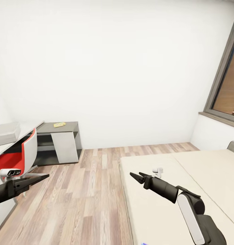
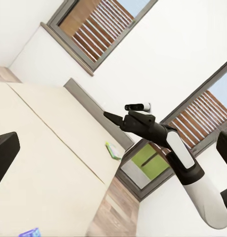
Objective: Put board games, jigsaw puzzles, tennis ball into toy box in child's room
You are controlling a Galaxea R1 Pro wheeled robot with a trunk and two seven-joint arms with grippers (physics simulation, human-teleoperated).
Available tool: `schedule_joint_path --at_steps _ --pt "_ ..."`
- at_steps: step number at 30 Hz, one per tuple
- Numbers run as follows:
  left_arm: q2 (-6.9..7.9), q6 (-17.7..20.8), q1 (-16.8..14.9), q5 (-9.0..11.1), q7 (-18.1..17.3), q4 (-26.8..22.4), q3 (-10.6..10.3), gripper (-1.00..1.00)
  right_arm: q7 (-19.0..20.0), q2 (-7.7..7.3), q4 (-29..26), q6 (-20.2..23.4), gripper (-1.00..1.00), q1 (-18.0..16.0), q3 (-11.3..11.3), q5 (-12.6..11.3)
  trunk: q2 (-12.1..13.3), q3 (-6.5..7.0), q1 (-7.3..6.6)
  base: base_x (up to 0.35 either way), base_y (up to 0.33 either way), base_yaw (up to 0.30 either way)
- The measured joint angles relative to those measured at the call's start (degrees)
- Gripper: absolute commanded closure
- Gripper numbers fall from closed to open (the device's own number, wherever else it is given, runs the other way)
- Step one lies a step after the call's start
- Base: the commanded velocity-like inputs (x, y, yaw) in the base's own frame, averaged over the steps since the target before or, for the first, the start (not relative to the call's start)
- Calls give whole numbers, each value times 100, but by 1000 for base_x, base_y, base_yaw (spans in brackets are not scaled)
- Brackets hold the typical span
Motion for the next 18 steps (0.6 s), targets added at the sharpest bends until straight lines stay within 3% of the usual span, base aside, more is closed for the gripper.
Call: schedule_joint_path --at_steps 18 --pt "0 0 -1 4 0 0 2 -100 9 -2 0 9 -100 -1 -13 -8 -3 120 -1 33 288 -201"
